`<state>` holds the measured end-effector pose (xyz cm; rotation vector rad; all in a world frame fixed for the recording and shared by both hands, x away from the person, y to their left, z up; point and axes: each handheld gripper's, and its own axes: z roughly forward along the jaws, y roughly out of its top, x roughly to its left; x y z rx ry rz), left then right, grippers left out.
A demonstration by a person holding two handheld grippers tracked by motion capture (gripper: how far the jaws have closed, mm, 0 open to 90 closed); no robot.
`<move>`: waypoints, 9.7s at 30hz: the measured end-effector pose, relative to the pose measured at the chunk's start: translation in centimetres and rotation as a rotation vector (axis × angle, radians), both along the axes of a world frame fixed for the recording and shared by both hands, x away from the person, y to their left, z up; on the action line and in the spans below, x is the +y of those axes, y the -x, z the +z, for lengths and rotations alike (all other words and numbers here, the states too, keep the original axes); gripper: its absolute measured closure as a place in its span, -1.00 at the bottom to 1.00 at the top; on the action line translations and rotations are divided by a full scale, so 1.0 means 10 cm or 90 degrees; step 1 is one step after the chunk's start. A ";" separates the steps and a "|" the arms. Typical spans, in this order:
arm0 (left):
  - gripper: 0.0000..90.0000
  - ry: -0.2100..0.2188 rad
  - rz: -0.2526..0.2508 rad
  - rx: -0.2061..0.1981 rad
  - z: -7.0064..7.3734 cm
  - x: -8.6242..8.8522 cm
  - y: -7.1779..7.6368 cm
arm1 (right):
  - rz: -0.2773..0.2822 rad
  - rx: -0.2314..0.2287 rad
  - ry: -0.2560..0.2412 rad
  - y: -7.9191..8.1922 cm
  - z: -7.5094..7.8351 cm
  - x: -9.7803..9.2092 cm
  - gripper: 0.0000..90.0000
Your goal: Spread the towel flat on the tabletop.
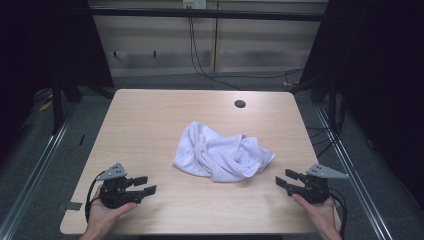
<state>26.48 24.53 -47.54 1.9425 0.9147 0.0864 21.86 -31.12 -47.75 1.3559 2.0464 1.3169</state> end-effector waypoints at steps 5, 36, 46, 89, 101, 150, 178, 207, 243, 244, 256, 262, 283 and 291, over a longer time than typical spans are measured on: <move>0.14 0.028 0.004 0.005 0.00 0.00 -0.07 | 0.025 0.021 -0.016 -0.04 0.02 0.01 0.02; 0.36 -0.140 -0.089 -0.018 -0.25 -1.18 -0.86 | 0.203 0.112 0.098 -1.01 -0.22 1.23 0.51; 0.84 -0.131 -0.115 -0.008 -0.26 -0.97 -0.69 | 0.245 0.113 0.090 -0.77 -0.22 1.33 0.68; 0.19 -0.093 -0.175 -0.007 -0.14 -1.60 -0.68 | 0.201 0.075 0.057 -0.72 -0.02 1.11 0.20; 0.85 0.025 -0.189 -0.026 0.15 -1.30 -0.60 | 0.211 0.083 0.043 -0.68 0.11 1.01 0.90; 0.83 0.078 -0.103 -0.148 0.96 -0.66 -0.46 | 0.031 -0.065 0.080 -0.71 1.10 0.35 0.94; 0.50 -0.080 -0.038 0.021 -0.28 -0.37 -0.91 | 0.213 0.101 0.076 -0.27 -0.07 0.96 0.16; 0.58 -0.043 -0.114 0.068 -0.27 -0.44 -0.40 | 0.102 0.106 0.125 -1.08 -0.26 0.72 0.98; 0.82 -0.103 -0.123 0.034 -0.26 -0.64 -0.40 | 0.471 0.105 0.118 -0.20 -0.18 2.38 0.30; 0.82 -0.103 -0.125 0.032 -0.26 -0.64 -0.40 | 0.459 0.088 0.141 -0.20 -0.17 2.38 0.54; 0.83 -0.075 -0.104 0.061 -0.28 -0.50 -0.35 | 0.293 0.075 -0.007 -0.27 0.18 1.38 0.98; 0.76 -0.094 -0.128 0.060 -0.24 -0.51 -0.23 | 0.147 0.131 -0.007 -0.28 -0.06 0.60 0.97; 0.49 -0.062 -0.048 0.045 -0.15 -0.20 -0.60 | 0.196 0.129 0.026 -1.05 -0.02 0.91 0.28; 0.26 -0.081 -0.035 0.051 -0.26 -0.23 -0.71 | 0.227 0.174 0.043 -1.19 -0.23 1.01 0.23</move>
